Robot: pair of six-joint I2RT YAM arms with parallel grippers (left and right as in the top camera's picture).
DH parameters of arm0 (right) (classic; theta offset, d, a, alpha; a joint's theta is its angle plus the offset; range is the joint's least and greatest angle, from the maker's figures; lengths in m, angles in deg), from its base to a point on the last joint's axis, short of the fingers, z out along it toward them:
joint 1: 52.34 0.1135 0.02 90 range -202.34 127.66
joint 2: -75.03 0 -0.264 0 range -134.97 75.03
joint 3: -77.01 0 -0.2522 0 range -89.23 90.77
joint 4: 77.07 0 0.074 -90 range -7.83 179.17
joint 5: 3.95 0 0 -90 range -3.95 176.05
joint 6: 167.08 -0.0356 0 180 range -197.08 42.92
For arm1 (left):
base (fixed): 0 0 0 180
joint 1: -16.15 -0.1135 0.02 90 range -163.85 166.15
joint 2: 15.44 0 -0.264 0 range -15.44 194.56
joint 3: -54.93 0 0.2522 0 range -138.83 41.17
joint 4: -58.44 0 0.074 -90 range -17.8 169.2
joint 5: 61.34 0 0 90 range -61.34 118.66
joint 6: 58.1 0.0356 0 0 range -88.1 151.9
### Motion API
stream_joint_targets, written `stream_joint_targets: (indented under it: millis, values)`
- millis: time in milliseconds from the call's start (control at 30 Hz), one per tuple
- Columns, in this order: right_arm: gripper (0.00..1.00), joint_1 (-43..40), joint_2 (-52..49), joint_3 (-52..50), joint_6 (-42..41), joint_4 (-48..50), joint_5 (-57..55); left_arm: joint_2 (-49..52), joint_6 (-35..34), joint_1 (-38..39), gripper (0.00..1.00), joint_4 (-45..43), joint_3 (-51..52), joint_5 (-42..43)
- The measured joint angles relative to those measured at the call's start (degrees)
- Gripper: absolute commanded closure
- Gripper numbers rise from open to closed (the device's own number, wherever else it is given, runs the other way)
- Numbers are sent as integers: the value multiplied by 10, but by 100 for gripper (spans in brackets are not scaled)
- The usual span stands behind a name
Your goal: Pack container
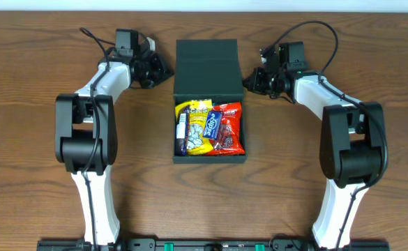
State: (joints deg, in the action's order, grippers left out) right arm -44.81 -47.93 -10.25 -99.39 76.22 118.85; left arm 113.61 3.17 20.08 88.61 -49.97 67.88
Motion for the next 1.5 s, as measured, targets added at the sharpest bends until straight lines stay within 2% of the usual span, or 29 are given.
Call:
stream_joint_targets:
  millis: [433,767,933,1100,1233,1500]
  values:
    - [99,5,0,0,-13,51,86,1,5,9,94,3,-28,60]
    - [99,4,0,0,-14,68,137,2,66,4,94,116,-107,78]
    - [99,3,0,0,-14,68,139,-7,80,-36,94,162,-122,82]
    - [99,3,0,0,-14,68,139,-9,83,-122,94,223,-120,60]
    - [99,3,0,0,-17,65,128,-11,82,-149,94,222,-87,39]
    - [99,3,0,0,-32,46,75,-12,54,-89,94,138,26,42]
